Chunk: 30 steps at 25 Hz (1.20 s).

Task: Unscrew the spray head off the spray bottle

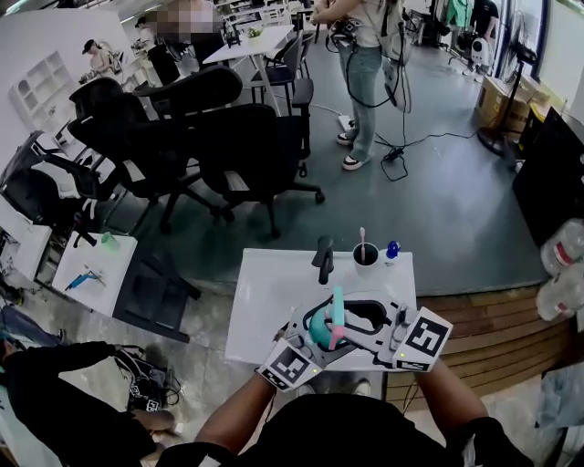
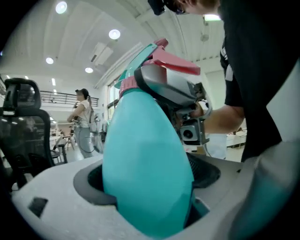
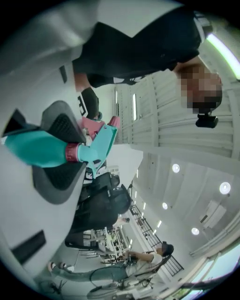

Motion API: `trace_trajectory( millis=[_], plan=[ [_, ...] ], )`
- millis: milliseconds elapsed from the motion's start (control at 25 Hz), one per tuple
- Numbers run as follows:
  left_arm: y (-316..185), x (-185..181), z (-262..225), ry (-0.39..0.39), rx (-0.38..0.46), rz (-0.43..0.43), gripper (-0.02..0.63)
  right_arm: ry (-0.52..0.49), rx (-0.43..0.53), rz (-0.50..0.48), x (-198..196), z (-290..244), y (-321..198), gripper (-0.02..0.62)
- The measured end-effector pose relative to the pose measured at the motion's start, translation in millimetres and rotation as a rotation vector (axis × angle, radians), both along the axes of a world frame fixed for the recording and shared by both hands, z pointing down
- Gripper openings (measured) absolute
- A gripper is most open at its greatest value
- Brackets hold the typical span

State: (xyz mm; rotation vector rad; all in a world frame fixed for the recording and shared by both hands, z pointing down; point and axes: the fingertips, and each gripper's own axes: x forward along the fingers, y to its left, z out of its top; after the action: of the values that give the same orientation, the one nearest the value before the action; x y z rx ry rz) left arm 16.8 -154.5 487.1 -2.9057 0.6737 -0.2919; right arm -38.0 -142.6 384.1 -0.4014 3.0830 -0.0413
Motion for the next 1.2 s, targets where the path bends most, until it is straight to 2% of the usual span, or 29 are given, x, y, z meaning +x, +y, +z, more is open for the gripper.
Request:
trace_trajectory(
  millis=[160, 320, 440, 520, 600, 680, 760, 880, 1200],
  plan=[
    [24.1, 5.9, -12.2, -0.001, 0.039, 0.178, 0.46, 0.008, 0.04, -0.14, -2.2, -15.7, 25.9, 0.135],
    [49.3, 12.6, -15.7, 0.006, 0.013, 0.332, 0.46, 0.04, 0.068, -0.263, 0.7, -18.3, 44.1, 0.137],
    [57.3, 15.1, -16.7, 0.021, -0.008, 0.374, 0.46, 0.053, 0.075, -0.3, 3.4, -16.7, 48.7, 0.137],
    [49.3, 14.0, -16.3, 0.025, -0.01, 0.333, 0.46, 0.05, 0.084, -0.256, 4.1, -15.8, 42.1, 0.14],
    [35.1, 10.3, -15.4, 0.038, -0.007, 0.259, 0.46, 0.033, 0.084, -0.159, 4.4, -15.1, 28.3, 0.143],
    [20.0, 4.1, -16.4, 0.077, -0.008, 0.169, 0.46, -0.006, 0.073, -0.042, 6.1, -14.5, 12.2, 0.204],
    [5.2, -2.9, -15.3, 0.099, -0.002, 0.062, 0.46, -0.047, 0.077, 0.051, 9.8, -12.7, 0.9, 0.216],
    [-9.8, -8.0, -9.5, 0.072, 0.022, -0.056, 0.46, -0.059, 0.05, 0.127, 11.4, -5.7, -5.1, 0.207],
    [-6.4, 6.1, -0.3, 0.012, 0.061, -0.078, 0.46, -0.027, 0.01, 0.193, 1.2, -2.9, 3.9, 0.178]
  ],
)
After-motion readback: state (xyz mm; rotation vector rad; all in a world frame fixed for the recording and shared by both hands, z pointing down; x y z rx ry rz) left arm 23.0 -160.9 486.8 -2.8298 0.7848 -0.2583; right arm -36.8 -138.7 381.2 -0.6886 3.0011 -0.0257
